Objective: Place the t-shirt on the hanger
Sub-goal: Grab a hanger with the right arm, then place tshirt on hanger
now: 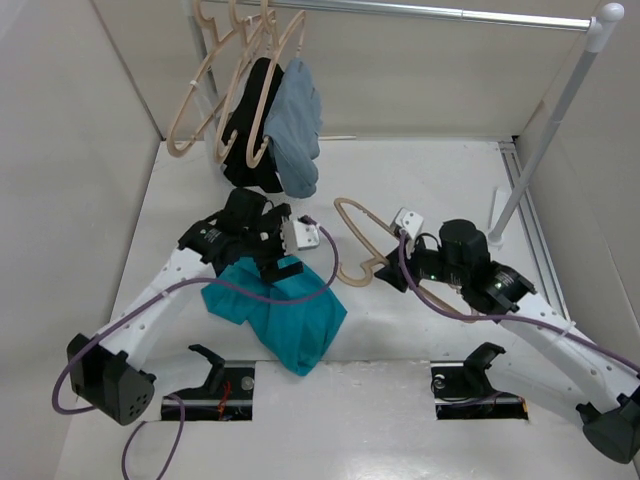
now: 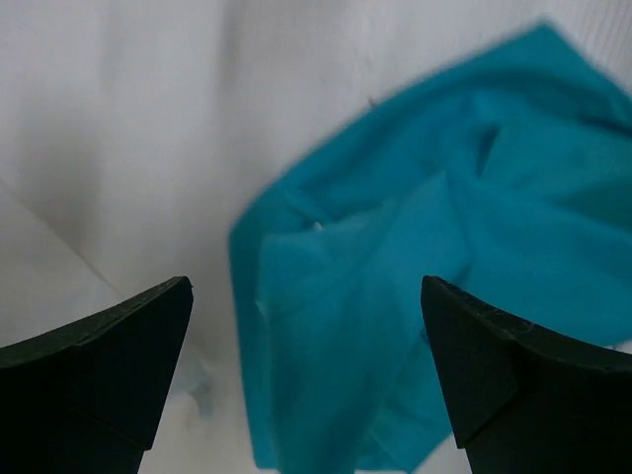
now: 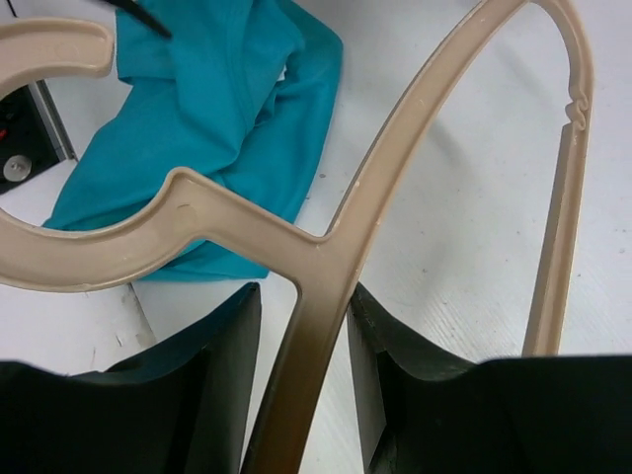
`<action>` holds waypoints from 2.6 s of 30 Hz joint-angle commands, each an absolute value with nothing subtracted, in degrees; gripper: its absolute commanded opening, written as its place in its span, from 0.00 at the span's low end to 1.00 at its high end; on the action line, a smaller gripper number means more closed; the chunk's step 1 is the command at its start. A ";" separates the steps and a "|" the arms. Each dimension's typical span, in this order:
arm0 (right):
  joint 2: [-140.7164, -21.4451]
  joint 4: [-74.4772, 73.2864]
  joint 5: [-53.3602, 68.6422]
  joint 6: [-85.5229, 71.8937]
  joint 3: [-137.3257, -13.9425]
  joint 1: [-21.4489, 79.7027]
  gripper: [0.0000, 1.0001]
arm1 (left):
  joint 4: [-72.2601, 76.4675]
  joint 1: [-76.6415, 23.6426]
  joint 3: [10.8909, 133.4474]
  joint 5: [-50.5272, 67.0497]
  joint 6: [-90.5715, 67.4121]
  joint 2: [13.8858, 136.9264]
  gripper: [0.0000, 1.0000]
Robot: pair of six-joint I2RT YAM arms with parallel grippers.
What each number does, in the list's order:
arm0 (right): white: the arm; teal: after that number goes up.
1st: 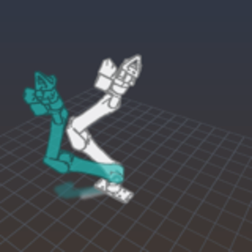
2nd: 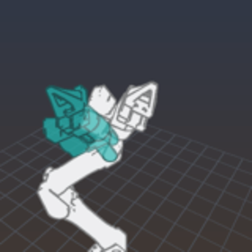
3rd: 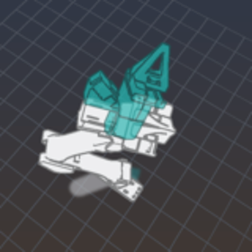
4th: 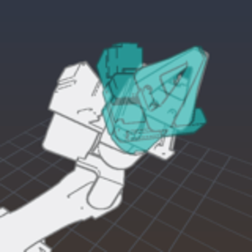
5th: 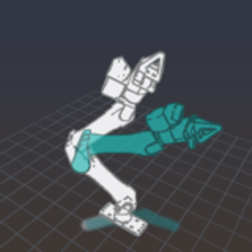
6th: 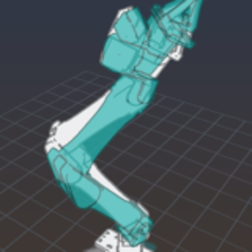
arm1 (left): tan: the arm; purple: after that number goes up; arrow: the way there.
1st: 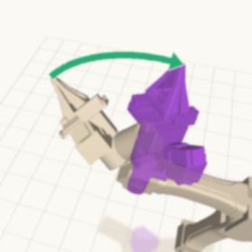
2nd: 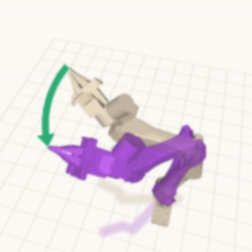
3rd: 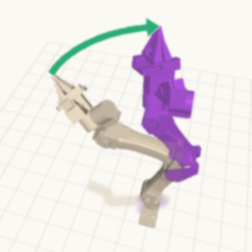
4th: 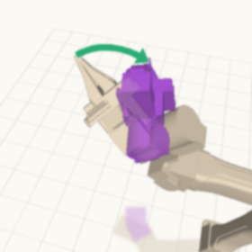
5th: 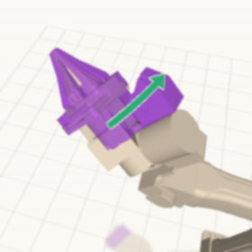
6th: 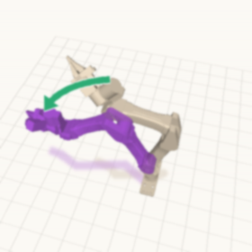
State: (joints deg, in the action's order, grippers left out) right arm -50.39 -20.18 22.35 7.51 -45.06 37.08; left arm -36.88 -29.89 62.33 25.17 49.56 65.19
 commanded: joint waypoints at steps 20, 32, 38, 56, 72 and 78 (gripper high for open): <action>-37.00 -29.43 13.37 4.57 -46.58 35.51 0.00 | -47.38 -35.05 70.38 19.50 53.20 76.63 0.00; -33.57 -39.19 -5.45 1.67 -54.92 34.45 0.00 | -30.67 -40.52 107.70 13.45 42.89 86.65 0.00; -33.57 -40.78 -7.11 1.15 -56.34 34.45 0.00 | -33.75 -42.45 113.31 7.40 49.12 88.16 0.00; -40.34 -38.15 11.77 4.57 -58.80 34.45 0.00 | -45.81 -53.53 53.71 17.33 51.97 62.58 0.62; -43.34 -35.41 22.50 9.67 -55.37 34.45 0.00 | -18.03 -43.34 49.04 13.80 20.22 73.10 0.54; -40.09 -37.35 21.45 8.36 -53.01 34.45 0.00 | -17.93 -43.33 49.75 20.21 21.96 78.05 0.50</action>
State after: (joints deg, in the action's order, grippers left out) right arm -43.03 -38.76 20.43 8.51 -53.69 34.81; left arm -19.46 -43.51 47.68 16.38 22.74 78.43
